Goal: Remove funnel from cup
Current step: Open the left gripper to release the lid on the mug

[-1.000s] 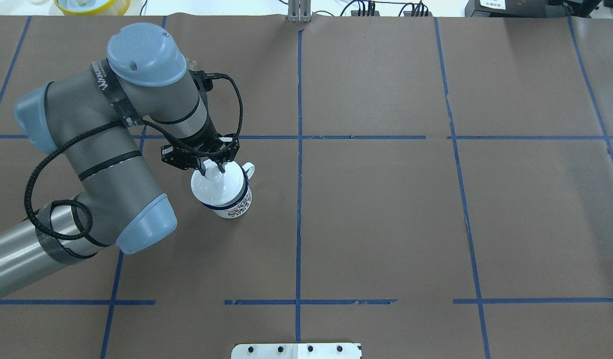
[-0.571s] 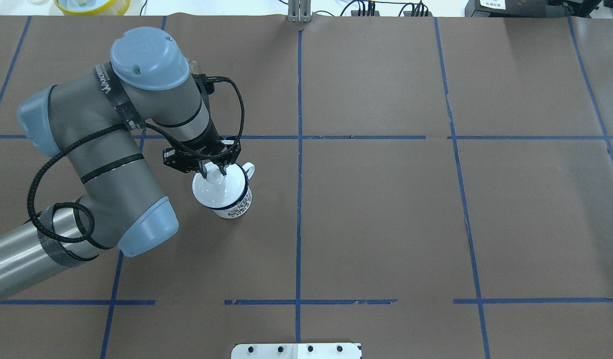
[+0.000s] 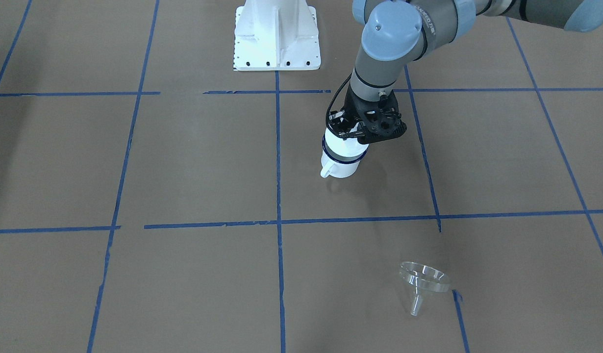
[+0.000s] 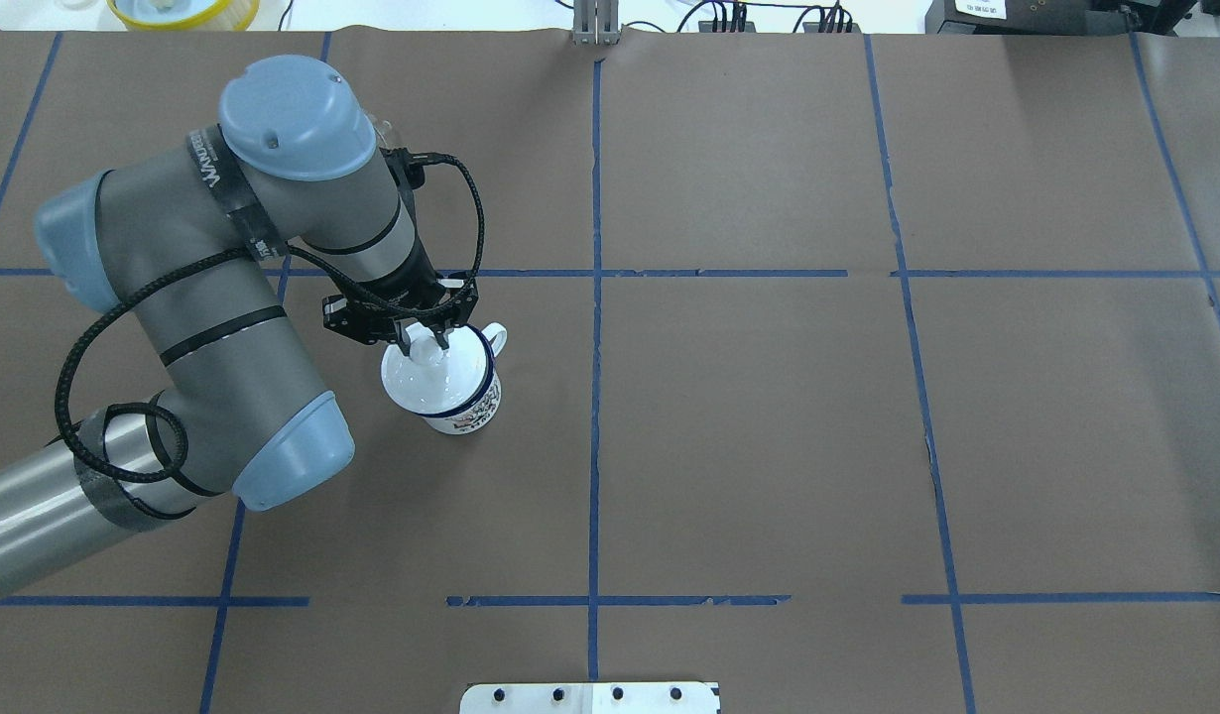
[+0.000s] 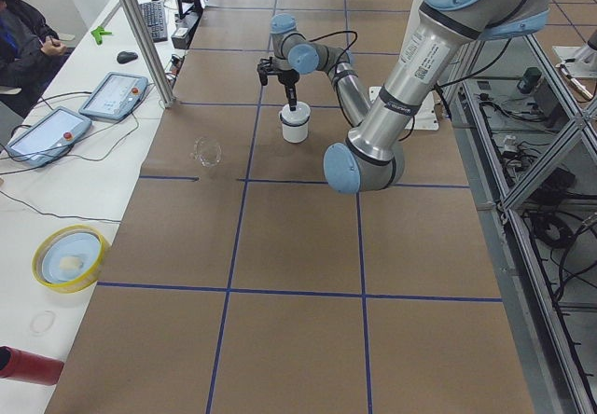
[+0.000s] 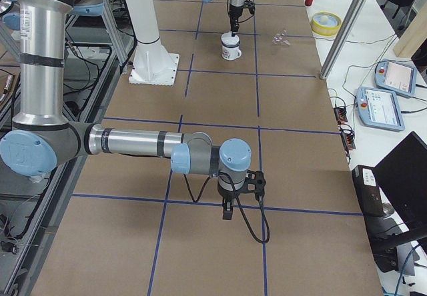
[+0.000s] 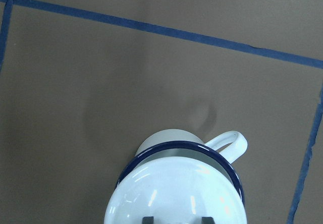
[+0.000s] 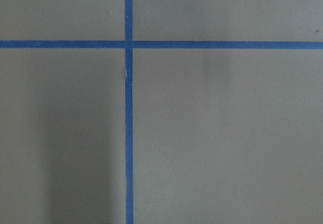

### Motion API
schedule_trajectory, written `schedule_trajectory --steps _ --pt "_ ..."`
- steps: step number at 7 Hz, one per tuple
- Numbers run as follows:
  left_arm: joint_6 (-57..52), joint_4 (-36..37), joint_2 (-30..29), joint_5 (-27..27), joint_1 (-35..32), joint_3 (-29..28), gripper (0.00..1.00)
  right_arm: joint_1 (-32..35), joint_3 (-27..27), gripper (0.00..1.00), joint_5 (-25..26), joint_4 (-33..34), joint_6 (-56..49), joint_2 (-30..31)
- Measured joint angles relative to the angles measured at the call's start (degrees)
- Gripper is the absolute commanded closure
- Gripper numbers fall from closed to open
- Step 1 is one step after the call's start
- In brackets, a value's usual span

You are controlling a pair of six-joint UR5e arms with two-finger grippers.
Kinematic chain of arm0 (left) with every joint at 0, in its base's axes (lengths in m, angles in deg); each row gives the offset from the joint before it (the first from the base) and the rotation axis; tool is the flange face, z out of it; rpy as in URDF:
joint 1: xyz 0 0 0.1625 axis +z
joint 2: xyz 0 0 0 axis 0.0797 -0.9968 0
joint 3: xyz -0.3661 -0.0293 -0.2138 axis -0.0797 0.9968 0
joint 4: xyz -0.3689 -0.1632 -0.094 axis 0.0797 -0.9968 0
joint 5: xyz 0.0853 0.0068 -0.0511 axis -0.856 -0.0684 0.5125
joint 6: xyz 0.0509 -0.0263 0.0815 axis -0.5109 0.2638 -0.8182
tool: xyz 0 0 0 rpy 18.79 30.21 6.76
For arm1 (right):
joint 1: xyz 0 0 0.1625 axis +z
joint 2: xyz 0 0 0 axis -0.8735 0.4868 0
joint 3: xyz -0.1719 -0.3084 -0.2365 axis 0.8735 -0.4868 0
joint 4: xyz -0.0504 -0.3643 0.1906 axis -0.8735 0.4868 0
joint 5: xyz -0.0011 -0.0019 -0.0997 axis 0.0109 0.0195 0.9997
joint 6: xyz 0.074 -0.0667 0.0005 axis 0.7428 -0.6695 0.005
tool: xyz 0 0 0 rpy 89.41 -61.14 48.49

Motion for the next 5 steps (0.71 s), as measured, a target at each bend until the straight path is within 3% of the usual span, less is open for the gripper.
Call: schedule_trajectory --steps 3,4,5 --pt "1.9 -2.1 -0.1 -0.1 0.1 -1.5 1.0 0.0 0.0 0.0 0.0 0.0 0.0 0.0" --pt "2.1 -2.6 0.0 -0.1 0.1 -1.8 0.66 0.0 0.0 0.0 0.0 0.0 0.0 0.0" --pt "2.2 -2.7 0.0 -0.2 0.1 -1.9 0.04 0.0 0.0 0.0 0.0 0.0 0.0 0.0"
